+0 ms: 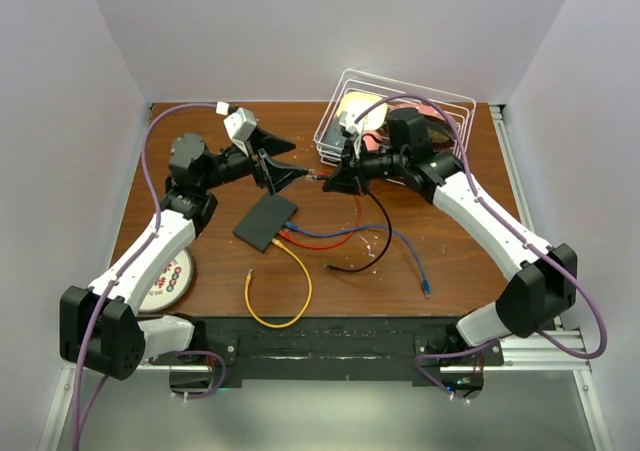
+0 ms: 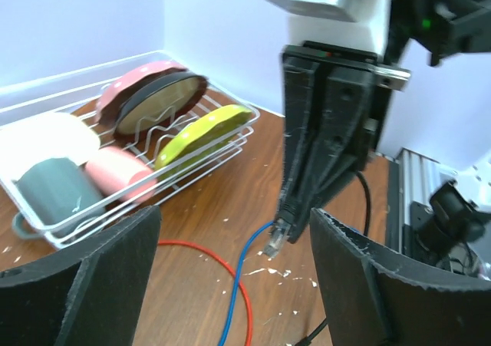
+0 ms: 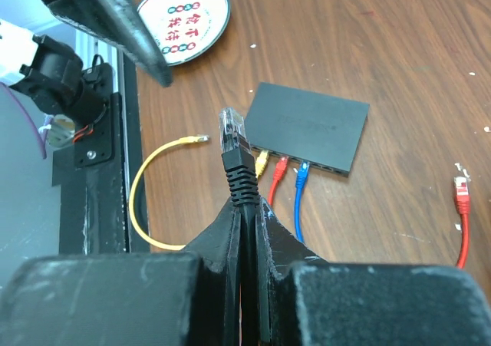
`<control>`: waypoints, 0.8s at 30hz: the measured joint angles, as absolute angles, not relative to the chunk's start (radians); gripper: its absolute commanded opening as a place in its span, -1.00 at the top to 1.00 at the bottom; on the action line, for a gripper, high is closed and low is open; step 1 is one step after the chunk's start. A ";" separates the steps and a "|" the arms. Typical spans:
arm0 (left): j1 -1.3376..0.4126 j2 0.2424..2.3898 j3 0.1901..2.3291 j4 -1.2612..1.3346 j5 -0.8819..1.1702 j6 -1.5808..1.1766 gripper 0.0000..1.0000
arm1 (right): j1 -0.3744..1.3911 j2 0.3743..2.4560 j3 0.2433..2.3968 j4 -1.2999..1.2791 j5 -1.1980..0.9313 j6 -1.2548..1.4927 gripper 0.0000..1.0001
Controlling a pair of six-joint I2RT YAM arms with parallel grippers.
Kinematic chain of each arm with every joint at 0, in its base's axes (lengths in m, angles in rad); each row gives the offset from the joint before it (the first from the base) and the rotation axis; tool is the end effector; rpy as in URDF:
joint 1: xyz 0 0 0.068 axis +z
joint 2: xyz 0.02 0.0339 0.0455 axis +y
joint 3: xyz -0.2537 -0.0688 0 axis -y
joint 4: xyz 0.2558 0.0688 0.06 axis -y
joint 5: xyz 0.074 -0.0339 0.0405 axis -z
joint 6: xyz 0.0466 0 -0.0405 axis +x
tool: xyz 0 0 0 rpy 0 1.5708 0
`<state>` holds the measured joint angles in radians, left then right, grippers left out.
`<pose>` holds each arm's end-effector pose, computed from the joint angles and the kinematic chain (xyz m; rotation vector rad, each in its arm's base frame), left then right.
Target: Insert the plug into the switch port
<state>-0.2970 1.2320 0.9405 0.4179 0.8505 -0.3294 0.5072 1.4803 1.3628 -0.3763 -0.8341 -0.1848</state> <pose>0.2784 -0.1218 0.3499 0.7047 1.4272 -1.1050 0.2899 0.2006 0.3458 -1.1640 1.6842 1.0552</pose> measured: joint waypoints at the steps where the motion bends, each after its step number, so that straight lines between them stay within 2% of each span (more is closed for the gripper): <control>1: -0.299 1.232 0.936 0.431 0.868 -0.332 -0.44 | 0.507 1.478 1.363 -0.380 -0.837 -0.186 1.00; 8: -0.353 1.257 0.948 0.402 0.934 -0.300 -0.08 | 0.507 1.454 1.363 -0.382 -0.857 -0.187 1.00; 11: -0.384 1.280 0.959 0.376 0.942 -0.287 0.21 | 0.507 1.443 1.363 -0.382 -0.859 -0.187 1.00; 16: -0.395 1.302 0.963 0.358 0.956 -0.273 0.49 | 0.507 1.438 1.363 -0.381 -0.859 -0.184 1.00; 19: -0.396 1.303 0.969 0.358 0.965 -0.277 0.75 | 0.507 1.438 1.362 -0.380 -0.859 -0.183 1.00; 23: -0.397 1.305 0.973 0.374 0.982 -0.289 1.00 | 0.503 1.438 1.362 -0.376 -0.863 -0.180 1.00; 24: -0.397 1.305 0.973 0.379 0.985 -0.296 1.00 | 0.503 1.438 1.362 -0.376 -0.865 -0.179 1.00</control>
